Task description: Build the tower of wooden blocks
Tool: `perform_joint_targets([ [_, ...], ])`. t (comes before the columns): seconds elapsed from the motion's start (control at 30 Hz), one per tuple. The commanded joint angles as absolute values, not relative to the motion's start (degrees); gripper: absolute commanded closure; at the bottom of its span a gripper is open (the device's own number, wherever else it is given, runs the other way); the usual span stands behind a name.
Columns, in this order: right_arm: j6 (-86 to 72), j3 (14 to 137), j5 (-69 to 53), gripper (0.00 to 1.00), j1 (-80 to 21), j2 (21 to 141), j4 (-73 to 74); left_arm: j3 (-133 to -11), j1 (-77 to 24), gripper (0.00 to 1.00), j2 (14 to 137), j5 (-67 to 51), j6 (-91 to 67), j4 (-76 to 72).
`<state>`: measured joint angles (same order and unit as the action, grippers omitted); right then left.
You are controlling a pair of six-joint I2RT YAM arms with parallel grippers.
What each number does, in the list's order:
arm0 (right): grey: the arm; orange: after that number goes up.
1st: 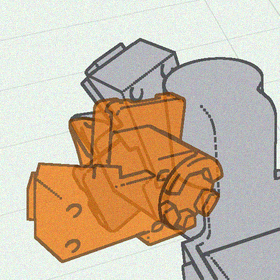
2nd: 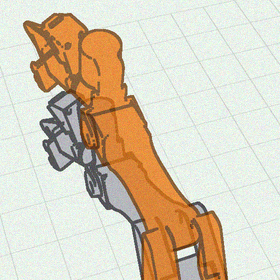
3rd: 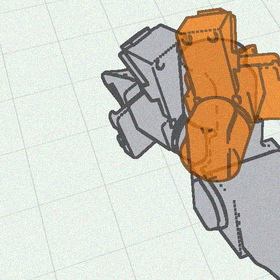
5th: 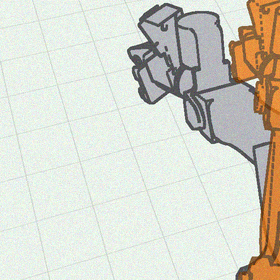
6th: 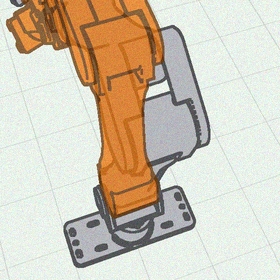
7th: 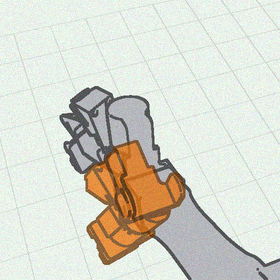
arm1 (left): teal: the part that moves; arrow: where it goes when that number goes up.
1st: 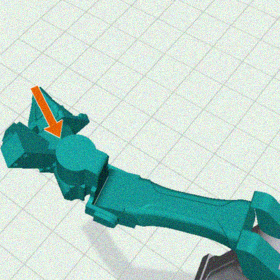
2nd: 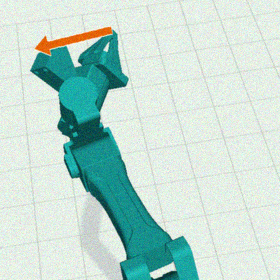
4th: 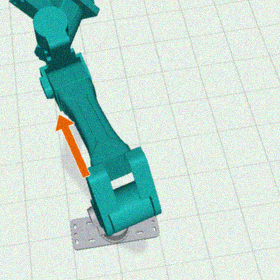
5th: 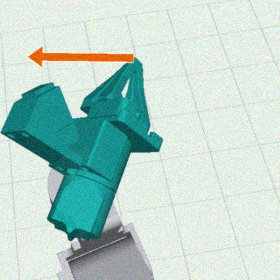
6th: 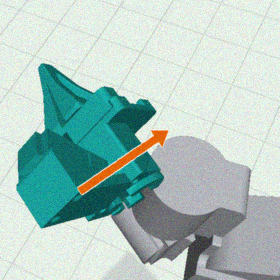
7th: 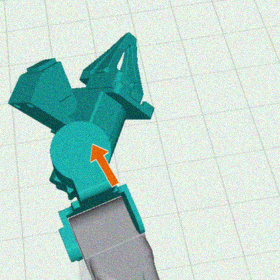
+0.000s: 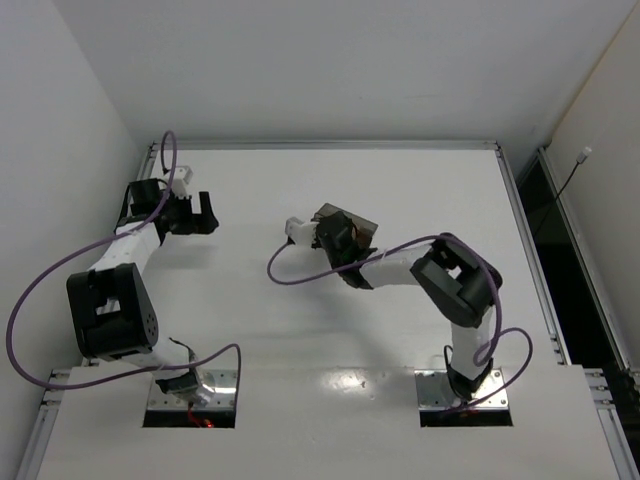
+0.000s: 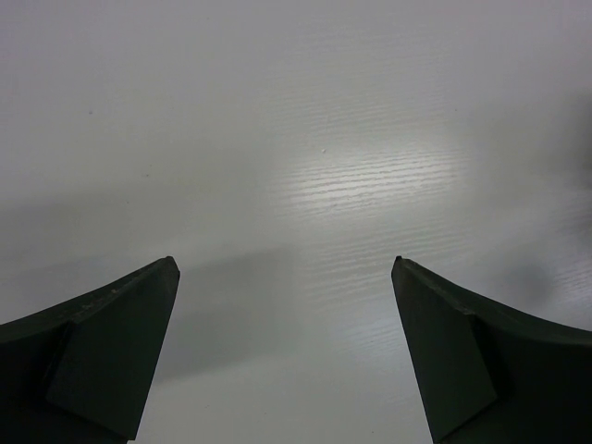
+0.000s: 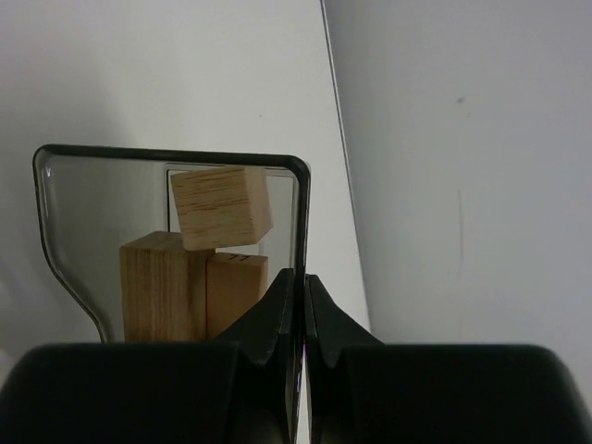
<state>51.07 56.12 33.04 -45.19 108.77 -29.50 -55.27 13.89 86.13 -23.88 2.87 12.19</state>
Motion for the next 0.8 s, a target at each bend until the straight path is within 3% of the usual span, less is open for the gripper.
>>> perform_joint_targets([
  [0.0,69.47,53.0,38.93,1.0,-47.8,112.3,-54.46,-55.02,13.54,0.0,84.46,-21.53,1.58,9.58],
  [0.53,101.4,58.88,39.47,1.0,-48.25,132.34,-103.51,-55.55,13.54,0.0,84.99,-21.53,1.05,9.58],
  [0.77,102.13,61.6,41.04,1.0,-47.72,132.89,-104.06,-56.07,13.54,0.0,85.52,-21.53,0.53,9.58],
])
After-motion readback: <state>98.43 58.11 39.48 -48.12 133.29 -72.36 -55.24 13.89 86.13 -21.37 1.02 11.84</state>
